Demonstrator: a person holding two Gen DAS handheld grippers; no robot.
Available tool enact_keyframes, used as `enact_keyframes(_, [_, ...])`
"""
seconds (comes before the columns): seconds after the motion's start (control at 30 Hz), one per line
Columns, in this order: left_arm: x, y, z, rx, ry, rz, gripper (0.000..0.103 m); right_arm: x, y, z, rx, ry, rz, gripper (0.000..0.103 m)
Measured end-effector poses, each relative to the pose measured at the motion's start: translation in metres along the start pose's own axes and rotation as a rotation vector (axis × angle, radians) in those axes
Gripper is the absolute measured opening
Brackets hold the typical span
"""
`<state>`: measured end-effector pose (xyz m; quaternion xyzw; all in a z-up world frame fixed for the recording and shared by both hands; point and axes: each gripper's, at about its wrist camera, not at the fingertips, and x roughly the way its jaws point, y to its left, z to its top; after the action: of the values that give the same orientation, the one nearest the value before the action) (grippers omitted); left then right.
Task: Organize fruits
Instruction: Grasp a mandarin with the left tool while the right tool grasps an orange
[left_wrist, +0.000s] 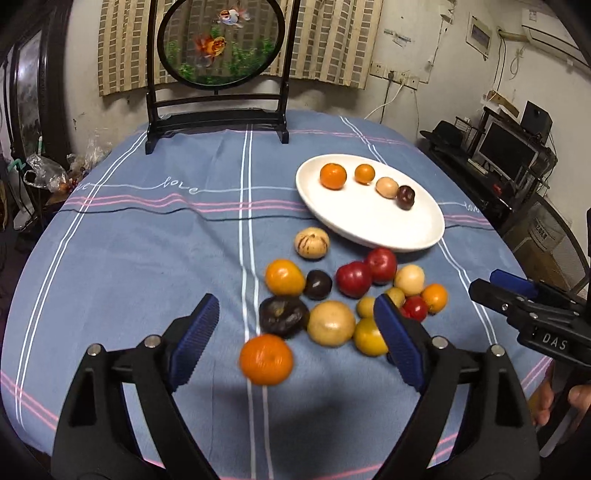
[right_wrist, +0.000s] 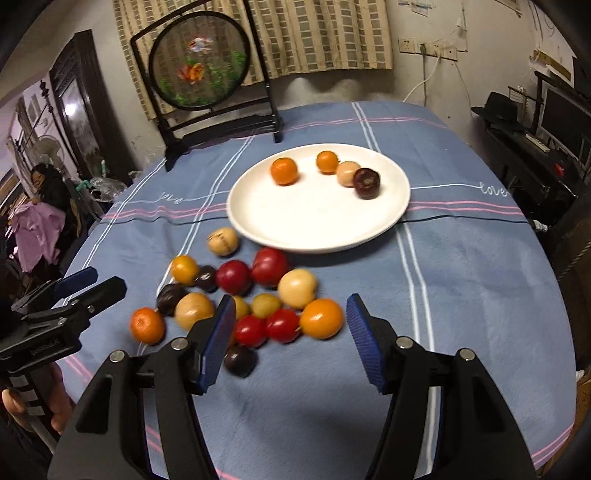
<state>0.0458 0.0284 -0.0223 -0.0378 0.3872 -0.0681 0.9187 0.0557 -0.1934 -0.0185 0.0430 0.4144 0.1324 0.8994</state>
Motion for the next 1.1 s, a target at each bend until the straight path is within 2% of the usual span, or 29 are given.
enact_keyframes(0.1, [-0.004, 0.003, -0.01, 0.0, 0.009, 0.0, 0.087, -0.003, 0.001, -0.007, -0.025, -0.007, -0.031, 0.063])
enact_keyframes(0.2, [-0.005, 0.005, -0.021, 0.006, 0.026, -0.005, 0.087, 0.005, -0.005, -0.018, -0.054, -0.002, -0.106, 0.063])
enact_keyframes(0.4, [0.001, 0.007, -0.038, 0.017, 0.076, -0.017, 0.087, 0.038, -0.014, -0.026, -0.067, 0.042, -0.114, 0.063])
enact_keyframes(0.43, [0.002, 0.008, -0.039, 0.016, 0.08, -0.017, 0.087, 0.043, -0.018, -0.026, -0.061, 0.047, -0.117, 0.059])
enact_keyframes(0.5, [0.004, 0.014, -0.041, 0.005, 0.088, -0.012, 0.087, 0.054, -0.025, -0.024, -0.034, 0.065, -0.106, 0.053])
enact_keyframes(0.67, [0.008, 0.028, -0.044, -0.033, 0.108, -0.013, 0.087, 0.075, -0.033, -0.015, 0.009, 0.089, -0.034, 0.051])
enact_keyframes(0.7, [0.009, 0.03, -0.044, -0.04, 0.114, -0.012, 0.087, 0.079, -0.034, -0.013, 0.014, 0.088, -0.023, 0.049])
enact_keyframes(0.73, [0.01, 0.03, -0.044, -0.042, 0.117, -0.009, 0.087, 0.083, -0.036, -0.011, 0.027, 0.092, 0.012, 0.041])
enact_keyframes(0.9, [0.01, 0.029, -0.046, -0.03, 0.121, 0.009, 0.087, 0.08, -0.039, -0.011, 0.035, 0.097, 0.032, 0.041])
enact_keyframes(1.03, [0.01, 0.023, -0.045, -0.026, 0.133, -0.011, 0.087, 0.056, -0.033, -0.019, -0.018, 0.056, -0.061, 0.041])
enact_keyframes(1.1, [0.011, 0.016, -0.045, -0.015, 0.139, -0.043, 0.087, 0.045, -0.034, -0.024, -0.023, 0.052, -0.067, 0.041])
